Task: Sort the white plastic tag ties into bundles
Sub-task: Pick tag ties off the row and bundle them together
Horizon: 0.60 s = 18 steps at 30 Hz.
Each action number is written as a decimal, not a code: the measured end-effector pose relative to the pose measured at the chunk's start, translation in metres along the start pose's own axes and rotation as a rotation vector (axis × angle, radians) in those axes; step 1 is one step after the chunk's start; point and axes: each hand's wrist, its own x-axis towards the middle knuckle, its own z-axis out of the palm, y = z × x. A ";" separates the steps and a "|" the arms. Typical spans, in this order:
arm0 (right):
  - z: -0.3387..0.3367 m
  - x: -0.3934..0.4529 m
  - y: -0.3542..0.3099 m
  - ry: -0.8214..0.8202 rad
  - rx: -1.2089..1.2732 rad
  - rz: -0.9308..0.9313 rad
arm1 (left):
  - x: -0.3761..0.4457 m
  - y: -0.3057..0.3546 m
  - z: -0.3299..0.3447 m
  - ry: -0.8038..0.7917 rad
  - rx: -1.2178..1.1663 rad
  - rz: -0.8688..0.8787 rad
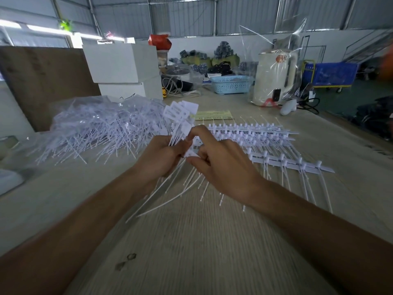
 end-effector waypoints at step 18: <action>0.006 0.003 0.022 -0.029 0.655 0.436 | 0.001 0.002 -0.003 -0.065 0.216 0.239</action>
